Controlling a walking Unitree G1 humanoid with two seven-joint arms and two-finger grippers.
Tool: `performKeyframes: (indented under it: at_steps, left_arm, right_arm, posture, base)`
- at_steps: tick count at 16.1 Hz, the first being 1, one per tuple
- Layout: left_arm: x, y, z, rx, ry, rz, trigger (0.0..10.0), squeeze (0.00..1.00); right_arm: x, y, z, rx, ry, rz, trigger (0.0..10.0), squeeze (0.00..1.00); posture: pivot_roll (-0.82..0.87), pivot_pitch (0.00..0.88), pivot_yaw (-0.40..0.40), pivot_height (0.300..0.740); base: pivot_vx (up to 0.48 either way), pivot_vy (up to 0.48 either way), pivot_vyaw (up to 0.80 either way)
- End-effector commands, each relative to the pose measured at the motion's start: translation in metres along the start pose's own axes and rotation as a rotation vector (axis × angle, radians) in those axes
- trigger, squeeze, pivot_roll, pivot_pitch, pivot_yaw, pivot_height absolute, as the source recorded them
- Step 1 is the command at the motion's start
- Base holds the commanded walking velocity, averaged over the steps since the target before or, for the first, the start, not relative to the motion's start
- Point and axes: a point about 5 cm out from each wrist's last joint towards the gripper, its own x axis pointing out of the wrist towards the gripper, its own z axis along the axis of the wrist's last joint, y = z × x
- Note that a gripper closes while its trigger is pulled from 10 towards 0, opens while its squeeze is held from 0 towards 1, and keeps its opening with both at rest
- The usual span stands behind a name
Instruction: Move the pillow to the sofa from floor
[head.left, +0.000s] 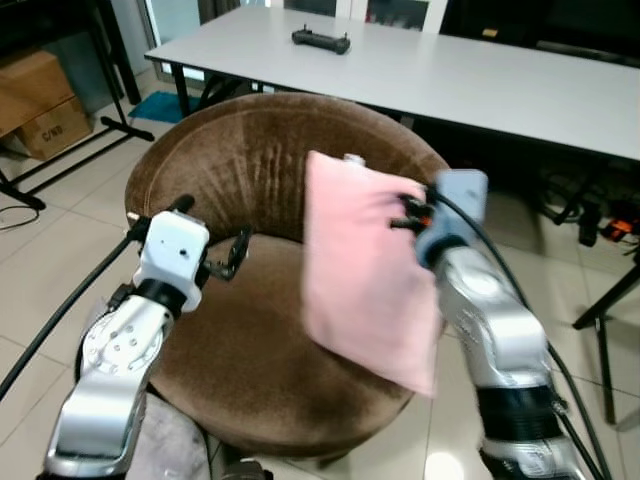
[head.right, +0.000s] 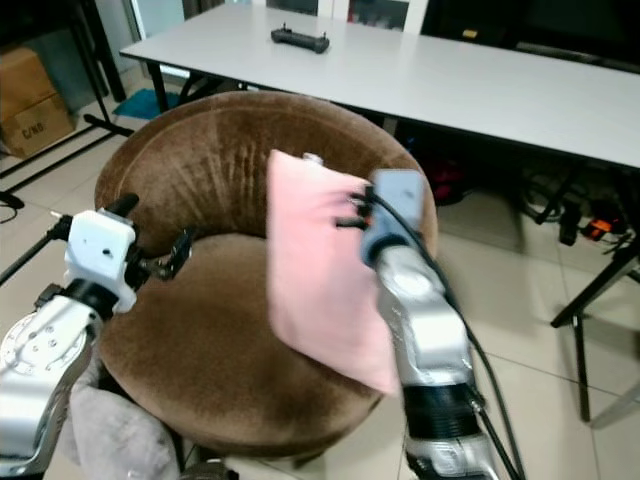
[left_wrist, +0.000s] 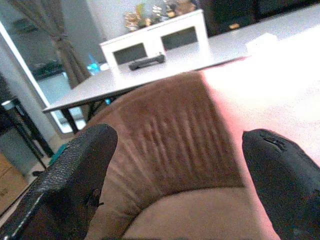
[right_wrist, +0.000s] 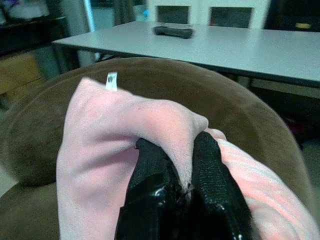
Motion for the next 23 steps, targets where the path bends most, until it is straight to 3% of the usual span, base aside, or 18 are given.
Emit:
performKeyframes:
  at_steps: [1, 3, 4, 7, 8, 9, 11, 13, 15, 16, 17, 18, 19, 20, 23]
  left_arm:
    - [-0.004, -0.002, 0.001, 0.008, 0.008, -0.049, 10.0, 0.0]
    - [-0.017, 0.0, -0.004, 0.035, 0.047, -0.107, 10.0, 0.0]
    - [-0.027, 0.002, -0.009, 0.054, 0.095, -0.148, 10.0, 0.0]
    - [-0.041, 0.004, -0.014, 0.073, 0.151, -0.191, 10.0, 0.0]
    - [-0.054, 0.006, -0.016, 0.088, 0.199, -0.232, 10.0, 0.0]
    - [-0.057, 0.006, -0.016, 0.091, 0.208, -0.242, 10.0, 0.0]
    - [-0.07, 0.004, -0.016, 0.095, 0.252, -0.283, 10.0, 0.0]
    - [-0.073, 0.003, -0.016, 0.091, 0.264, -0.294, 10.0, 0.0]
    - [-0.077, 0.004, -0.015, 0.095, 0.275, -0.299, 10.0, 0.0]
    - [-0.078, 0.004, -0.014, 0.095, 0.281, -0.3, 10.0, 0.0]
    - [-0.078, 0.005, -0.014, 0.096, 0.284, -0.301, 10.0, 0.0]
    - [-0.079, 0.005, -0.014, 0.092, 0.285, -0.307, 10.0, 0.0]
    - [-0.079, 0.004, -0.014, 0.083, 0.285, -0.324, 10.0, 0.0]
    - [-0.079, 0.003, -0.015, 0.071, 0.287, -0.347, 10.0, 0.0]
    - [-0.079, 0.003, -0.015, 0.067, 0.288, -0.353, 10.0, 0.0]
  right_arm:
    - [0.005, 0.005, 0.0, 0.004, 0.022, 0.012, 10.0, 0.0]
    - [0.013, 0.019, 0.0, 0.066, 0.043, 0.054, 10.0, 0.0]
    - [0.025, 0.036, 0.003, 0.143, 0.064, 0.111, 10.0, 0.0]
    - [0.038, 0.055, 0.003, 0.205, 0.106, 0.151, 10.0, 0.0]
    - [0.053, 0.068, -0.006, 0.302, 0.189, 0.132, 10.0, 0.0]
    - [0.056, 0.069, -0.01, 0.323, 0.219, 0.11, 10.0, 0.0]
    - [0.065, 0.061, -0.032, 0.484, 0.333, -0.03, 10.0, 0.0]
    - [0.067, 0.051, -0.041, 0.527, 0.364, -0.098, 10.0, 0.0]
    - [0.069, 0.029, -0.047, 0.553, 0.358, -0.217, 10.0, 0.0]
    - [0.068, 0.007, -0.051, 0.608, 0.353, -0.334, 10.0, 0.0]
    - [0.066, -0.005, -0.056, 0.617, 0.365, -0.409, 10.0, 0.0]
    - [0.062, -0.018, -0.06, 0.538, 0.385, -0.486, 10.0, 0.0]
    - [0.062, -0.025, -0.061, 0.533, 0.375, -0.497, 10.0, 0.0]
    - [0.062, -0.029, -0.059, 0.552, 0.347, -0.486, 10.0, 1.0]
    - [0.067, -0.031, -0.048, 0.58, 0.263, -0.42, 10.0, 1.0]
  posture:
    - [0.13, 0.0, -0.063, 0.74]
    - [0.14, 0.0, -0.07, 0.74]
    - [0.15, 0.0, -0.072, 0.74]
    - [0.19, 0.0, -0.083, 0.74]
    - [0.2, 0.0, -0.088, 0.74]
    - [0.22, 0.0, -0.091, 0.74]
    - [0.24, 0.0, -0.098, 0.74]
    - [0.24, 0.0, -0.099, 0.74]
    - [0.25, 0.002, -0.099, 0.74]
    - [0.25, 0.008, -0.097, 0.74]
    - [0.25, 0.01, -0.096, 0.74]
    - [0.25, 0.012, -0.096, 0.74]
    - [0.25, 0.014, -0.09, 0.74]
    - [0.24, 0.016, -0.088, 0.74]
    - [0.24, 0.014, -0.085, 0.74]
  base:
    - [0.0, 0.0, 0.0]
    - [0.0, 0.0, 0.0]
    - [0.0, 0.0, 0.0]
    - [0.0, 0.0, 0.0]
    - [0.0, 0.0, 0.0]
    - [0.0, 0.0, 0.0]
    - [0.0, 0.0, 0.0]
    - [0.0, 0.0, 0.0]
    - [0.0, 0.0, 0.0]
    - [0.0, 0.0, 0.0]
    - [0.0, 0.0, 0.0]
    - [0.0, 0.0, 0.0]
    - [0.0, 0.0, 0.0]
    - [0.0, 0.0, 0.0]
    - [0.0, 0.0, 0.0]
